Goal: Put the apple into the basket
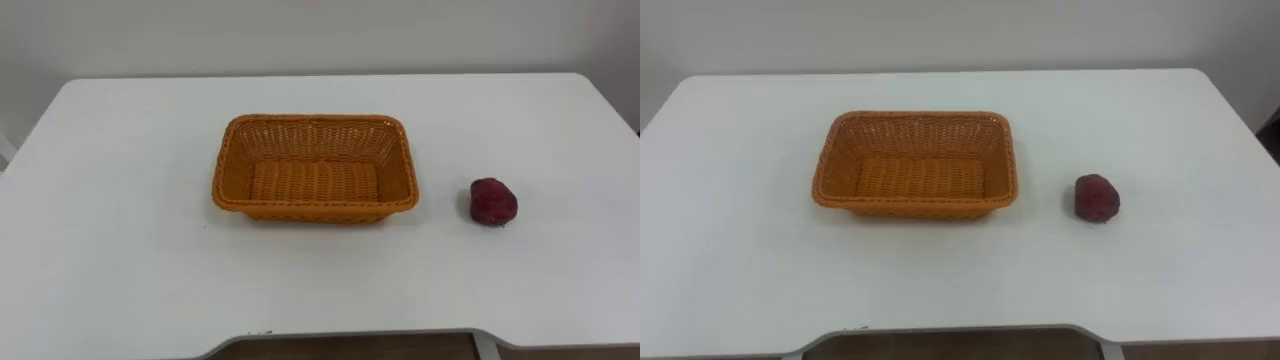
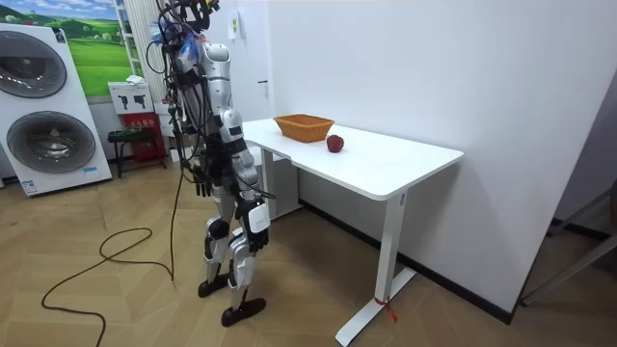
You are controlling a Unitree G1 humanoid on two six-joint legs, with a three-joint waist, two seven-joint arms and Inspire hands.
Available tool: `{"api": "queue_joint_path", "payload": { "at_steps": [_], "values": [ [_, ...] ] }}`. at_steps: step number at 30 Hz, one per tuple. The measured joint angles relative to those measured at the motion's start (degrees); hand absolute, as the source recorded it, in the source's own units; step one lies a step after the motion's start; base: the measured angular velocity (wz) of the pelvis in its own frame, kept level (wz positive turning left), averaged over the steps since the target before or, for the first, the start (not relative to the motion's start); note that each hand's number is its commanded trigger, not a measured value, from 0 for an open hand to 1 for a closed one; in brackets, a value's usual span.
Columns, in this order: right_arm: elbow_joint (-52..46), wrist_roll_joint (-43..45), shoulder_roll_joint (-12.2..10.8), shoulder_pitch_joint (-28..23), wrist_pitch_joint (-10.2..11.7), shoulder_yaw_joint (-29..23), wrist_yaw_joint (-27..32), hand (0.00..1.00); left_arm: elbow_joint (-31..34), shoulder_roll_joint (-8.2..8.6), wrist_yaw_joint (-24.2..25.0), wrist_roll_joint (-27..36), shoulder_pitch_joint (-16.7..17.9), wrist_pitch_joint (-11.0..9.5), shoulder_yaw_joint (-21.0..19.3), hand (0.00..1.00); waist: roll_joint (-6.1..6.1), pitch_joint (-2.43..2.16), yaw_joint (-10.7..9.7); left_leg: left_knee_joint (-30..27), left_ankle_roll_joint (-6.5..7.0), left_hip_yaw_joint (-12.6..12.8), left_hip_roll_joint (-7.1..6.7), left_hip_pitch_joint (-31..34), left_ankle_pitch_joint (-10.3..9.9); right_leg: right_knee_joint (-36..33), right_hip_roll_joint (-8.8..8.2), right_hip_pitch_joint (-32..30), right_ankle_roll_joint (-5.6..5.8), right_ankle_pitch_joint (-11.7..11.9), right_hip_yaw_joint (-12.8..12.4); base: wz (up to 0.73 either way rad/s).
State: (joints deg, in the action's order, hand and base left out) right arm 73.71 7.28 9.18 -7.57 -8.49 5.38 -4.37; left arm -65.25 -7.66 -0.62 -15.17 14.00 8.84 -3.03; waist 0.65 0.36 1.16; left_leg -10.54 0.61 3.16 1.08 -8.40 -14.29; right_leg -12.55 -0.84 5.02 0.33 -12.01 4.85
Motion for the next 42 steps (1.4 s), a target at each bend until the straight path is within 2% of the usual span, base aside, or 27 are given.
{"api": "queue_joint_path", "payload": {
  "at_steps": [6, 9, 12, 14, 15, 17, 18, 20, 21, 23, 27, 31, 33, 35, 38, 41, 42],
  "values": [
    [0.1, -2.3, 0.0, -0.1, 0.9, 0.0, 0.9, 0.00, -0.1, 0.01, 0.0, 0.0, 0.0, -0.5, 0.1, 0.00, 0.00, 0.01, 0.0, 0.1, 0.00, 0.0, -0.02, -0.3, 0.0, -0.1, -0.03, 0.1, 0.00, -0.1, 0.0, 0.00],
    [0.1, -10.7, 0.1, -1.5, 0.8, -0.6, 3.3, 0.00, -0.2, 0.04, -0.5, 0.0, -0.1, -0.7, 0.0, 0.00, 0.01, 0.10, 0.4, 0.3, 0.00, 0.8, 0.05, -0.5, 0.0, -0.2, 0.04, 0.1, 0.00, -0.1, -0.1, -0.05],
    [0.1, -21.2, 0.0, -3.0, 0.8, -3.6, 6.7, 0.00, -1.0, 0.03, -1.7, 0.1, -0.2, -0.7, -0.3, 0.00, 0.07, 0.32, -0.3, 0.3, 0.00, 1.0, 0.06, -0.5, 0.0, -0.2, 0.00, 0.0, 0.00, -0.1, -0.1, -0.03],
    [-0.7, -29.4, 0.0, -3.8, 0.8, -6.9, 9.2, 0.00, -1.0, 0.04, -1.8, 0.0, 0.3, -1.1, -1.4, 0.00, -0.05, 0.72, -1.0, 0.3, -0.01, 1.1, 0.06, -0.5, 0.0, -0.2, 0.00, -0.1, 0.01, -0.1, -0.2, -0.04],
    [-2.3, -38.3, 0.0, -4.4, 1.1, -11.8, 11.0, 0.00, -0.3, 0.00, -2.0, 0.3, 0.7, -1.8, -2.5, 0.00, -0.18, 0.84, -1.3, 0.5, -0.01, 1.5, 0.10, -0.7, 0.0, -0.3, 0.07, -0.1, 0.01, -0.1, -0.5, -0.15],
    [-8.2, -52.3, 0.0, -4.1, 1.9, -20.9, 14.5, 0.00, 1.4, 0.05, -2.7, 2.0, 2.2, -2.8, -6.6, 0.00, -0.04, 0.75, -3.0, 1.0, -0.02, 2.0, 0.09, -1.1, 0.0, -0.6, 0.16, -0.6, 0.02, -0.3, -1.2, -0.16],
    [-10.2, -55.0, 0.0, -4.0, 2.3, -23.0, 15.3, 0.00, 2.1, 0.04, -2.8, 2.2, 2.4, -3.1, -7.8, 0.00, 0.07, 0.67, -3.2, 1.0, -0.02, 2.3, 0.07, -1.1, 0.0, -0.9, 0.17, -0.8, 0.04, -0.4, -1.5, -0.13],
    [-16.7, -65.5, 0.0, -2.8, 6.4, -28.0, 19.2, 0.00, 2.7, -0.84, -4.5, 3.5, 3.1, -4.7, -9.5, 0.00, 0.14, 0.54, -4.3, 0.9, -0.01, 2.6, 0.02, -1.1, 0.0, -1.3, 0.12, -1.0, 0.04, -0.5, -1.7, -0.08],
    [-17.8, -67.5, 0.0, -2.6, 7.5, -28.5, 20.1, 0.00, 2.8, -1.17, -4.9, 4.0, 3.2, -5.2, -9.6, 0.00, 0.29, 0.43, -4.4, 0.9, -0.01, 2.6, 0.03, -1.0, 0.0, -1.3, 0.14, -1.0, 0.04, -0.5, -1.7, 0.00],
    [-18.8, -72.9, 0.4, -1.3, 10.4, -29.7, 23.2, 0.00, 2.8, -2.01, -6.1, 5.2, 3.3, -6.7, -9.9, 0.00, 0.78, -0.08, -4.8, 0.9, -0.01, 2.6, 0.05, -1.0, 0.0, -1.3, 0.16, -0.9, 0.04, -0.5, -1.6, 0.00],
    [-21.9, -75.8, 0.4, -0.2, 11.2, -33.5, 28.7, 0.00, 3.0, -2.09, -6.7, 5.7, 4.2, -6.9, -10.0, 0.00, 1.00, -0.42, -4.8, 0.9, -0.01, 2.6, -0.06, -1.3, 0.0, -1.1, 0.06, -0.8, 0.05, -0.5, -1.7, -0.01],
    [-26.6, -76.6, 0.5, -0.2, 14.0, -38.6, 36.0, 0.00, 3.3, -2.12, -6.7, 5.5, 5.8, -6.9, -10.4, 0.00, 0.85, -0.38, -5.5, 0.8, 0.00, 2.7, -0.07, -1.2, 0.0, -1.1, 0.06, -0.6, 0.06, -0.5, -1.8, -0.01],
    [-30.7, -76.1, 0.5, -0.2, 15.4, -39.4, 40.2, 0.00, 3.3, -2.12, -6.7, 5.5, 5.8, -6.9, -10.4, 0.00, 0.67, -0.41, -5.7, 0.7, 0.00, 2.8, -0.08, -0.7, 0.0, -1.1, 0.08, -1.1, 0.06, -0.5, -2.0, -0.04],
    [-36.4, -73.4, 0.5, -0.4, 15.8, -40.5, 44.8, 0.00, 3.6, -2.11, -6.7, 5.4, 5.7, -6.9, -10.5, 0.00, 0.40, -0.34, -5.9, 0.5, 0.00, 2.8, -0.09, -0.2, 0.0, -1.2, 0.05, -1.3, 0.08, -0.5, -1.9, 0.03],
    [-44.9, -61.5, 1.0, 0.4, 19.0, -39.8, 52.6, 0.00, 4.0, -2.11, -6.7, 4.4, 5.2, -7.1, -10.3, 0.00, 0.43, -0.24, -5.6, -0.8, 0.00, 2.8, -0.20, 0.9, 0.0, -1.4, -0.15, -2.3, 0.23, -0.6, -1.7, 0.08],
    [-52.2, -54.7, 1.5, 0.8, 19.3, -38.7, 57.7, 0.00, 3.9, -2.02, -6.7, 4.5, 5.1, -7.9, -10.0, 0.00, 0.34, -0.18, -5.3, -0.3, 0.03, 2.8, -0.21, 1.2, 0.0, -2.0, -0.14, -3.2, 0.25, -0.6, -1.7, 0.00],
    [-55.7, -50.9, 2.0, 0.8, 20.2, -37.2, 59.7, 0.00, 3.9, -2.10, -6.8, 4.5, 5.2, -8.0, -9.6, 0.00, 0.30, -0.15, -5.2, -0.3, 0.03, 2.8, -0.20, 1.2, 0.0, -2.1, -0.12, -3.3, 0.24, -0.6, -1.7, 0.00]
  ]
}}
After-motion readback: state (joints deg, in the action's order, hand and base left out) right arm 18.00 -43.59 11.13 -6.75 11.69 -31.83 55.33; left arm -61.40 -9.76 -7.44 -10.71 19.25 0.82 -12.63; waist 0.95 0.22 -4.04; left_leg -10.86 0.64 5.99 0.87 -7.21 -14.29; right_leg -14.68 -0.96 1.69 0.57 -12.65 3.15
